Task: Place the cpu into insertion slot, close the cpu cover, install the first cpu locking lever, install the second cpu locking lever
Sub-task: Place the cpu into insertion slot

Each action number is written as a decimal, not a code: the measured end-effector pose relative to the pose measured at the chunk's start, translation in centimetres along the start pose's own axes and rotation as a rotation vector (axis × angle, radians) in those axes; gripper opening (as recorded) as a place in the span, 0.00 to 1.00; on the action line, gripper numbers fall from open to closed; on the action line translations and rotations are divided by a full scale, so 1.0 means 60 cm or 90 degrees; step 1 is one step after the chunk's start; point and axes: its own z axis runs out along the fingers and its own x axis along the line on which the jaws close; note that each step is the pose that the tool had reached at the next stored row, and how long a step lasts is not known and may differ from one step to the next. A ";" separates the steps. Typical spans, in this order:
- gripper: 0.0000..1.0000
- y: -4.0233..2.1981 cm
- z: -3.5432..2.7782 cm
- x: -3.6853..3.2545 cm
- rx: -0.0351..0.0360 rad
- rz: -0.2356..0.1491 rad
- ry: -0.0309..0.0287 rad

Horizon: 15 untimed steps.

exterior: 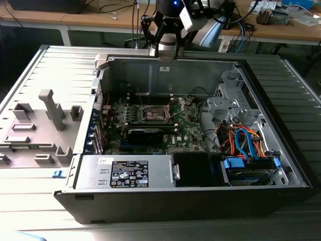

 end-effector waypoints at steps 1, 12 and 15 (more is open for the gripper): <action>0.55 0.000 0.000 0.000 0.0000 0.000 0.0000; 0.55 -0.005 0.001 0.000 0.0000 0.000 0.0000; 0.55 -0.007 0.002 0.000 0.0000 0.000 0.0000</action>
